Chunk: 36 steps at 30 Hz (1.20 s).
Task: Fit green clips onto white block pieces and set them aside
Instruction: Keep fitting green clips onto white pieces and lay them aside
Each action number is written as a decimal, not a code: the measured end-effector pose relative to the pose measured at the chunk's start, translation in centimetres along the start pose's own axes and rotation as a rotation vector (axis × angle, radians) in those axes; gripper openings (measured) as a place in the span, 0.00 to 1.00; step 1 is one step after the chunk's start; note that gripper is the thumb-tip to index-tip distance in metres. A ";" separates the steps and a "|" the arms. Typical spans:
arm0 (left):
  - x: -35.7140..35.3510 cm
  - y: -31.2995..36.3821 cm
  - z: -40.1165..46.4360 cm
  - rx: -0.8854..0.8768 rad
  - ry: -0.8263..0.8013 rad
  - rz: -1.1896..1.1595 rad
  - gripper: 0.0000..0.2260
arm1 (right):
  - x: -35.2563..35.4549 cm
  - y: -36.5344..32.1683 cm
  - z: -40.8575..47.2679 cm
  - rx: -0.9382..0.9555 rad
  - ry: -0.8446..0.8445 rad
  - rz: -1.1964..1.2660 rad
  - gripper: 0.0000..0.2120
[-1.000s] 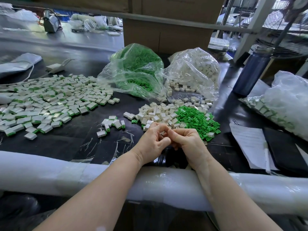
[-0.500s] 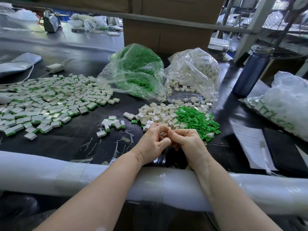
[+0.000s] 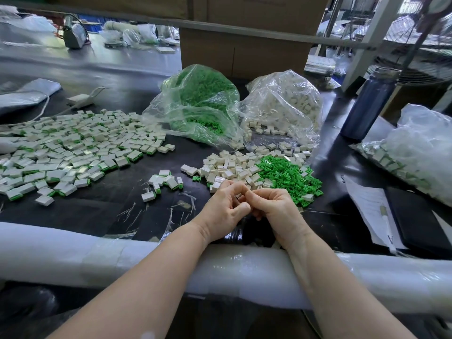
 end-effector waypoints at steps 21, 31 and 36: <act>0.4 -0.8 0.2 -0.001 0.118 -0.108 0.07 | -0.4 -0.3 0.0 0.049 0.056 0.044 0.14; 0.5 -1.3 0.4 0.013 0.116 -0.125 0.05 | 0.3 -1.2 -0.3 0.265 0.265 -0.443 0.04; 0.5 -1.2 0.3 0.008 0.113 -0.082 0.04 | 0.2 -1.0 -0.2 0.209 0.262 -0.520 0.03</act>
Point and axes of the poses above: each hand's wrist, its own z-axis towards the middle knuckle, its own x-axis out of the back of the hand, y = z × x, the point moved 3 cm from there along z, towards the middle knuckle, and after that the axes turned 8 degrees about -y, right-handed, at the moved point
